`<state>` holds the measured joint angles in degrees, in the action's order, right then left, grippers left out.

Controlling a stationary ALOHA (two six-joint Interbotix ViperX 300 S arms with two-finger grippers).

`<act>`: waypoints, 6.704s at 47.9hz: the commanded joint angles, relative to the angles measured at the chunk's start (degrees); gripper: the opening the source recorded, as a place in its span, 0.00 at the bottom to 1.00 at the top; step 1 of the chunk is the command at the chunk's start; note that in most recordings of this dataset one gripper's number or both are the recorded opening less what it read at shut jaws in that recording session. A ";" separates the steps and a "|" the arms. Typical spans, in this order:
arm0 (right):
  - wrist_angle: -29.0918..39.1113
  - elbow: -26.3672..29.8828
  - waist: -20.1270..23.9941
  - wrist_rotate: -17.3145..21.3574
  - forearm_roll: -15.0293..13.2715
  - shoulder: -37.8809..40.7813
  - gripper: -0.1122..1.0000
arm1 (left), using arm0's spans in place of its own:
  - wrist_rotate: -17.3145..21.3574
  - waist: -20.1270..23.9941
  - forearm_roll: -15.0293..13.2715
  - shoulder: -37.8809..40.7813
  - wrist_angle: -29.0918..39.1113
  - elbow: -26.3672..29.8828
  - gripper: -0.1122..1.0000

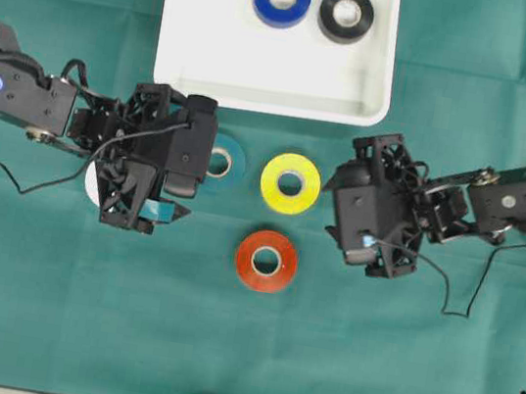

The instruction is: Put the tape alternately from left to right into the white case.

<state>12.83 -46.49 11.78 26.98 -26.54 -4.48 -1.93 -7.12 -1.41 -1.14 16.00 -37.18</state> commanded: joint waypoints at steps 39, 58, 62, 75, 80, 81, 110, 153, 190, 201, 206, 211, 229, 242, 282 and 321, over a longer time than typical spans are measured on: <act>7.47 11.16 1.23 -2.72 -1.32 8.44 0.74 | -0.18 -0.18 -0.18 -0.88 -0.35 0.97 0.83; 3.52 11.25 1.05 -2.64 -1.32 11.07 0.72 | -0.18 -0.18 -0.09 -0.88 -0.44 0.70 0.83; 3.16 11.34 0.79 -2.64 -1.32 11.78 0.71 | -0.18 -0.18 -0.09 -0.79 -0.44 0.70 0.83; 3.08 11.34 -0.35 -2.64 -1.67 12.74 0.70 | -0.18 -0.18 -0.09 -0.44 -0.44 0.62 0.83; 3.08 11.34 -0.62 -2.64 -1.76 12.83 0.70 | -0.18 -0.18 -0.18 -0.44 -0.35 0.62 0.83; 3.08 11.34 -0.70 -2.64 -1.76 12.83 0.70 | -0.18 -0.18 -0.09 -0.44 -0.35 0.70 0.83; 2.46 11.95 -0.79 -2.72 -2.02 12.74 0.36 | -0.18 -0.18 -0.09 -0.53 -0.26 0.70 0.83; 3.43 11.95 1.14 -2.72 -2.02 5.80 0.36 | -0.18 -0.26 -0.18 -0.70 -0.18 0.53 0.83; 4.57 16.35 -9.49 -2.72 -8.17 5.63 0.36 | -0.18 -0.79 -0.09 -0.53 -0.26 0.53 0.83; 4.13 16.44 -13.18 -2.81 -8.17 6.68 0.36 | -0.09 -0.97 -0.09 -0.53 -0.26 0.44 0.83; 3.16 16.52 -14.24 -2.81 -8.17 7.21 0.36 | -0.18 -0.97 -0.09 -0.53 -0.26 0.53 0.83; 2.02 16.52 -15.29 -2.81 -8.17 7.65 0.36 | -0.09 -0.97 -0.09 -0.53 -0.18 0.53 0.83; -0.70 16.44 -18.98 -2.81 -8.17 10.11 0.36 | -0.09 -1.14 -0.09 -0.53 -0.26 0.35 0.83; -2.11 16.26 -20.83 -2.81 -8.17 10.90 0.36 | -0.09 -1.14 -0.09 -0.53 -0.44 0.26 0.82; -3.25 16.35 -21.80 -2.72 -8.17 11.69 0.36 | -0.18 -1.23 -0.09 -0.53 -0.44 0.62 0.82; -3.52 16.35 -21.80 -2.81 -8.17 11.16 0.74 | -0.18 -1.23 -0.09 -0.53 -0.44 0.62 0.82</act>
<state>9.76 -31.46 -10.02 24.26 -34.63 8.17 -2.11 -8.17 -1.41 -0.97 15.91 -37.35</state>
